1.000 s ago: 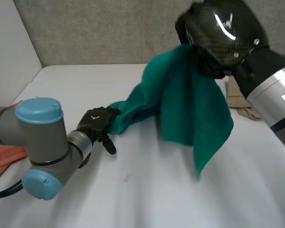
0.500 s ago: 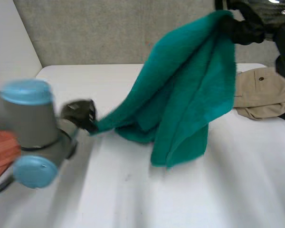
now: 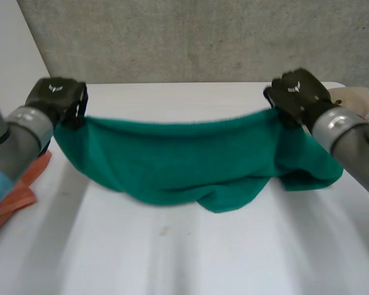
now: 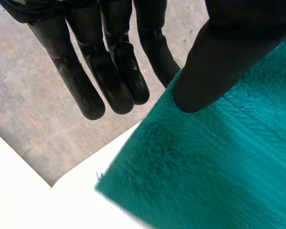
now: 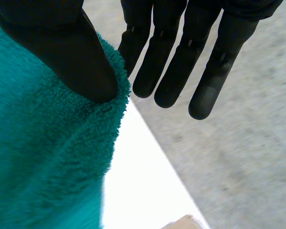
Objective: Fold the laundry.
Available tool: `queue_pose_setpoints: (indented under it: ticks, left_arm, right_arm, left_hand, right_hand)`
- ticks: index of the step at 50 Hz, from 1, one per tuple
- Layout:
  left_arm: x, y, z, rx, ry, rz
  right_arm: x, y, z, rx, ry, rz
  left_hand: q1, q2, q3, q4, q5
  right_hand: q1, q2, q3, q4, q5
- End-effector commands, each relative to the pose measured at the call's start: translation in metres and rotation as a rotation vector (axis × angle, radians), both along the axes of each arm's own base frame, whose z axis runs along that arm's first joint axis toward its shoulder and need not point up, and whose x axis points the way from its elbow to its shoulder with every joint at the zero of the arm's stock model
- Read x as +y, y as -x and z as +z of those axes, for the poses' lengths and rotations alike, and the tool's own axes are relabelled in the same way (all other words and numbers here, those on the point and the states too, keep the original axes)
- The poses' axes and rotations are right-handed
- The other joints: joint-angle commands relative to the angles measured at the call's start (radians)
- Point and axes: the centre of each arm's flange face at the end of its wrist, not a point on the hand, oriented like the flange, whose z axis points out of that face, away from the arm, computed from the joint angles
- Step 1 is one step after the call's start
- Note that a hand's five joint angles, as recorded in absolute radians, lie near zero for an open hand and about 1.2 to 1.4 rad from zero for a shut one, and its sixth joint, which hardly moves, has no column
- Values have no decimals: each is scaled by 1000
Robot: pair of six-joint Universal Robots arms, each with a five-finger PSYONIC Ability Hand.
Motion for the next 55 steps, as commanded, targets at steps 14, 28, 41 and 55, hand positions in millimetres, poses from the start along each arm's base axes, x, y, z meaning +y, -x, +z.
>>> queue_pose_setpoints:
  ticks: [14,28,41,55]
  left_arm:
    - [-33,1,144,353,610,29]
    - [28,-12,-55,131,23,43]
    - [60,-14,-90,34,-65,-24]
    - [66,-18,-76,35,-46,-31]
  right_arm:
    - [-65,-18,96,-593,578,-40]
    - [-12,13,-69,-95,-47,-36]
    - [18,30,-55,102,-273,-60]
    - [-24,9,-3,46,-361,-79]
  left_hand:
    - [221,198,202,197,245]
    - [221,198,202,197,245]
    - [221,198,202,197,245]
    - [221,198,202,197,245]
  right_hand:
    - [274,218,203,196,227]
    - [274,218,203,196,227]
    - [-894,-950,-965,-972,-942]
    - [-739,-795,-810,-818,-787]
